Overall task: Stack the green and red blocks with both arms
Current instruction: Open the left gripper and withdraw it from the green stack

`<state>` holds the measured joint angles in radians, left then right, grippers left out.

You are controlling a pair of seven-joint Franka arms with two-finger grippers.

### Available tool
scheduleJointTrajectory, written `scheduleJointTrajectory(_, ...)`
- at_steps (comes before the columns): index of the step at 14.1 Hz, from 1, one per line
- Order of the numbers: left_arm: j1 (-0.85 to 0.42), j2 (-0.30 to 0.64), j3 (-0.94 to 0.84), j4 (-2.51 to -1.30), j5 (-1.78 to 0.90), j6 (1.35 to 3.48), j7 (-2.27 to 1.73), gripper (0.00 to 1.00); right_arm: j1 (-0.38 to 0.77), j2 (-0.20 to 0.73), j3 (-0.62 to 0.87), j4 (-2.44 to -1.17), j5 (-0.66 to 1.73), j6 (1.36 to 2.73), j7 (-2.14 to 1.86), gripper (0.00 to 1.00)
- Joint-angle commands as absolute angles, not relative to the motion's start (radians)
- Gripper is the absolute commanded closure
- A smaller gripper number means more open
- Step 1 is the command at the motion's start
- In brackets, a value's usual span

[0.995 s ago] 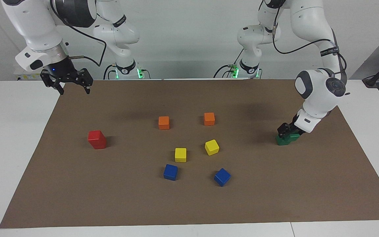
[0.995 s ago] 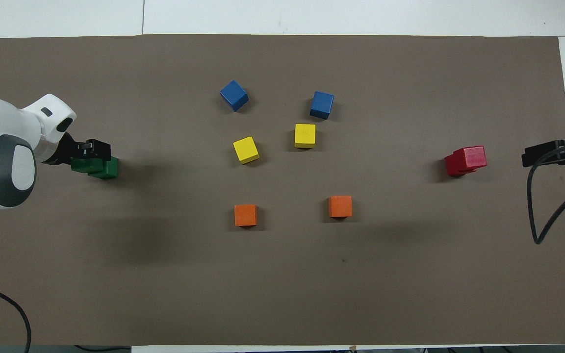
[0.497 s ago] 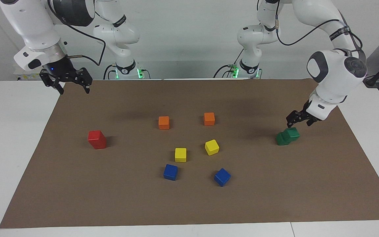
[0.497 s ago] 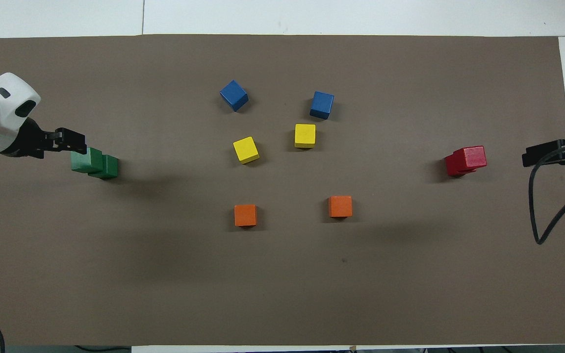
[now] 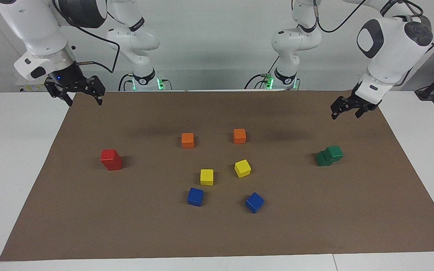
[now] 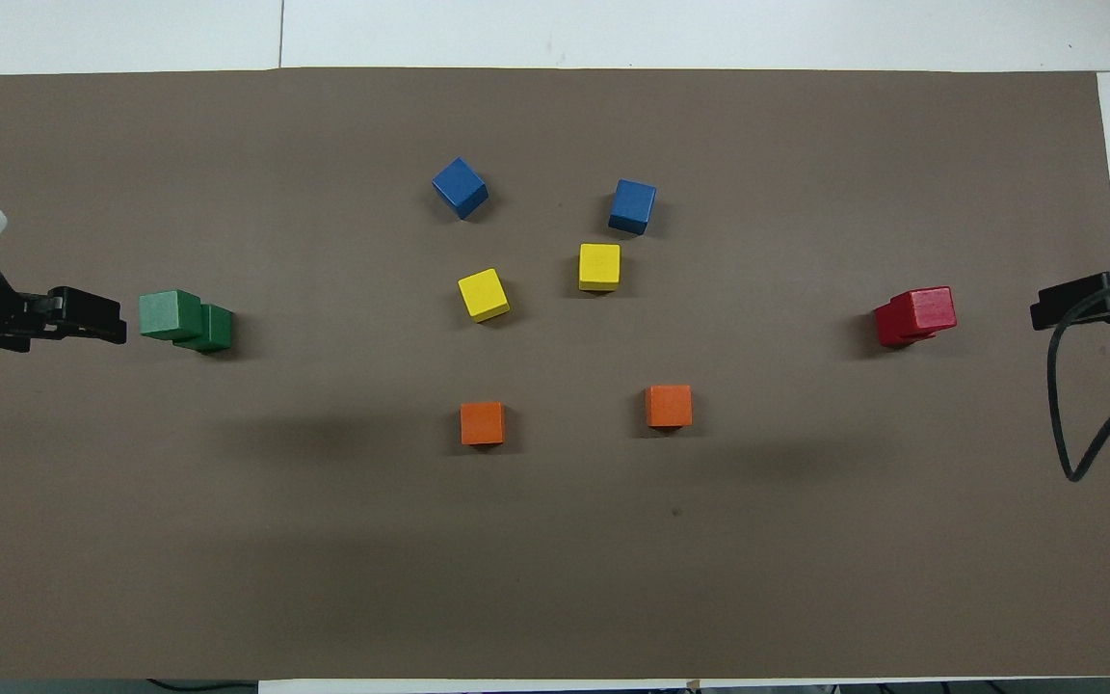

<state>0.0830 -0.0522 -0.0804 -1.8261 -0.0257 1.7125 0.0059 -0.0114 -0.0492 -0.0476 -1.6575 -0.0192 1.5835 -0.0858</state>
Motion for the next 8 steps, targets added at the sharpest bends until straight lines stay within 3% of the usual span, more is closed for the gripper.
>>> scheduleJointTrajectory(1, 0.051, -0.077, -0.068, -1.850, -0.015, 1.687, -0.011, 0.00, -0.015, -0.011, -0.049, -1.603, 0.002, 1.549, -0.071, 0.00)
scheduleJointTrajectory(6, 0.009, -0.061, -0.034, -1.836, -0.017, 1.693, -0.015, 0.00, -0.018, -0.017, -0.049, -1.606, 0.002, 1.531, -0.068, 0.00)
scheduleJointTrajectory(8, 0.006, -0.019, -0.043, -1.774, -0.017, 1.675, -0.014, 0.00, -0.014, -0.025, -0.048, -1.617, 0.000, 1.529, -0.064, 0.00)
